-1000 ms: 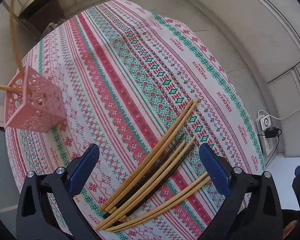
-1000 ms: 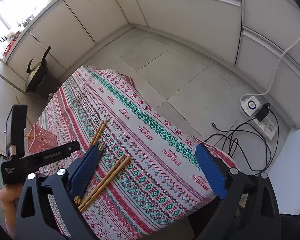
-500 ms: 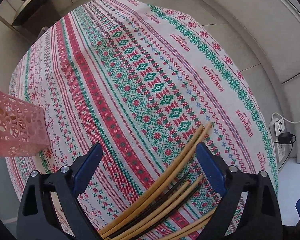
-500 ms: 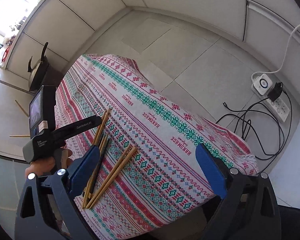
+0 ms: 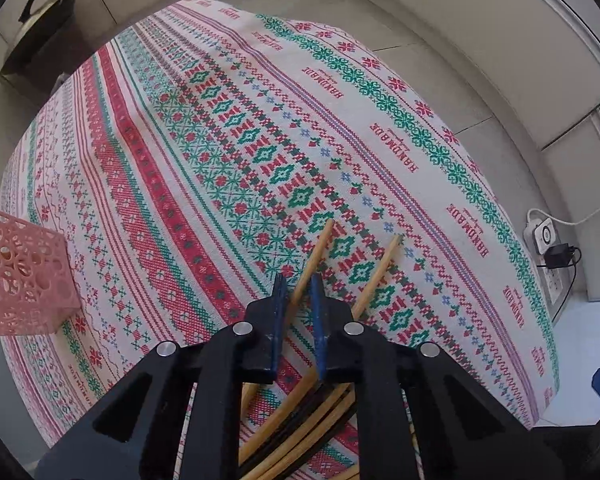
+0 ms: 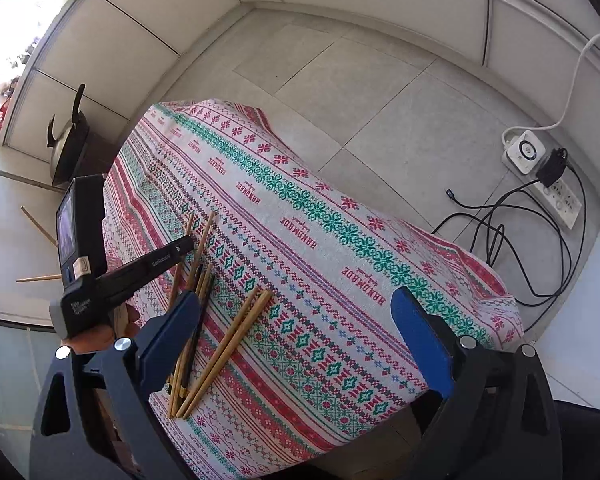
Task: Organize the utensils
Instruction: 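Grasp another chopstick from the pile with the right tool, then carry the chopstick to the pink holder and release it with the right tool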
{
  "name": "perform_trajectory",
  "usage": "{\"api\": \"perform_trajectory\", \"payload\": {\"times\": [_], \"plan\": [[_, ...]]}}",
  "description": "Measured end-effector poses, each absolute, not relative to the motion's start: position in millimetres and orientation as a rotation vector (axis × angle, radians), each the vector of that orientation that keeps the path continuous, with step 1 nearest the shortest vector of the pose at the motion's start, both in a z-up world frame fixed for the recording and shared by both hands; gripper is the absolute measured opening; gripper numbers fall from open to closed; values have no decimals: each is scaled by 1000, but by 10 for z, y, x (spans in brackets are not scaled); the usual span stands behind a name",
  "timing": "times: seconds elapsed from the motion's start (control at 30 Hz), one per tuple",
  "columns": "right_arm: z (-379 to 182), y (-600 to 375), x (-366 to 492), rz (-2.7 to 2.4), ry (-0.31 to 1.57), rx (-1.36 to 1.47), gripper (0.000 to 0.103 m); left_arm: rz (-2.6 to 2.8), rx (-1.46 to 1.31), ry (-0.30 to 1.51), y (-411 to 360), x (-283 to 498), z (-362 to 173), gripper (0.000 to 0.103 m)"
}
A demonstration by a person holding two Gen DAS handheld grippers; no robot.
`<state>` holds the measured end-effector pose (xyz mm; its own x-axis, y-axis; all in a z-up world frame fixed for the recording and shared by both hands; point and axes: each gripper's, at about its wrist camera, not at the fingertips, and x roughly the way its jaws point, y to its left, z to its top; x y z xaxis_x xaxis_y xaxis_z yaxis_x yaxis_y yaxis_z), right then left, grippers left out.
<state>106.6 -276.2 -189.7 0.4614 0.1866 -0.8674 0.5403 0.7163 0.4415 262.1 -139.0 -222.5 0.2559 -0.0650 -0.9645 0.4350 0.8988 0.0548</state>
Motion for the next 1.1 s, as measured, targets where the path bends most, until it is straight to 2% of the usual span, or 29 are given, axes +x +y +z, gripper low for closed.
{"api": "perform_trajectory", "payload": {"times": [0.13,0.4,0.67,0.83,0.87,0.9,0.97,1.1], "plan": [[-1880,-2622,1274,-235,1120,756,94,-335,361,1190,-1231,2436,-2039,9],[-2005,-2199,2039,-195,1221,713,94,-343,291,977,-687,1857,-1175,6],[-2460,-1873,2526,-211,1348,705,54,-270,233,826,-72,1354,-649,5],[-2477,-1661,2722,-244,1311,608,41,-260,205,782,108,1236,-463,5],[-2493,-1641,2748,-246,1305,603,29,-259,201,776,127,1224,-450,5],[-2486,-1628,2759,-244,1285,598,28,-257,196,770,143,1219,-428,5],[-2488,-1625,2781,-237,1265,589,10,-251,187,763,178,1180,-387,5],[-2425,-1655,2745,-179,1203,669,9,-230,152,756,279,1183,-352,5]]}}
